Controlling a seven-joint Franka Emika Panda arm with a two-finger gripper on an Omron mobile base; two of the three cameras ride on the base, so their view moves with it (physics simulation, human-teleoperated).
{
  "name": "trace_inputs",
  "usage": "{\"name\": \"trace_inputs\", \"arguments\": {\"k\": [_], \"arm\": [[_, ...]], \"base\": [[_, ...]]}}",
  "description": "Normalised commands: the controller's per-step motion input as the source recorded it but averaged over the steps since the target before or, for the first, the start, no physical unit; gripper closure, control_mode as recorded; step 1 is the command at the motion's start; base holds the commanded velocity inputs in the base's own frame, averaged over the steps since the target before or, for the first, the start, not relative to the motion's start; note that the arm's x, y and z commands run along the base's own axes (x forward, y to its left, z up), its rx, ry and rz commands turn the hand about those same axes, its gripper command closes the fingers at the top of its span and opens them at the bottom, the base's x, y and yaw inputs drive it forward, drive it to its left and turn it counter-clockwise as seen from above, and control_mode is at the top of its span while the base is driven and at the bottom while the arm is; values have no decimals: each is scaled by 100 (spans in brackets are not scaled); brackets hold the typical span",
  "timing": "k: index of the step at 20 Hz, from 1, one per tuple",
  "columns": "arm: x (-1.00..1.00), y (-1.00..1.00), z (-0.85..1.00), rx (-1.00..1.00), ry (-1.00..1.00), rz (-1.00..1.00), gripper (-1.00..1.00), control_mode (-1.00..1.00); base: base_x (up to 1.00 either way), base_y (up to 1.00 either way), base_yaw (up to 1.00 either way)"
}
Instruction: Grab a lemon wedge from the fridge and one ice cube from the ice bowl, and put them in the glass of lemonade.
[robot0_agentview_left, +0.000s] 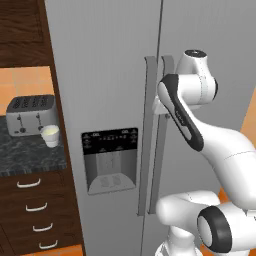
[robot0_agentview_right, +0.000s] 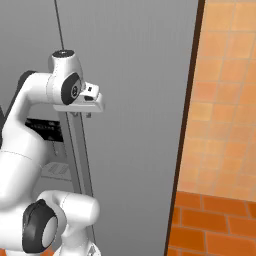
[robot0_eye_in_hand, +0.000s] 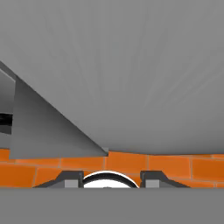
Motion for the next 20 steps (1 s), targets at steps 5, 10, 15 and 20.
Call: {"name": "trace_inputs", "arguments": {"k": [5, 10, 15, 20], "arm": [[-20, 0, 0, 0, -2, 0, -100, -100], [-21, 6, 0, 0, 0, 0, -100, 100], [0, 0, 0, 0, 0, 0, -100, 100], [0, 0, 0, 0, 0, 0, -100, 100]], "base": [[0, 0, 0], [-8, 11, 0], [-1, 34, 0], [-4, 15, 0]]}}
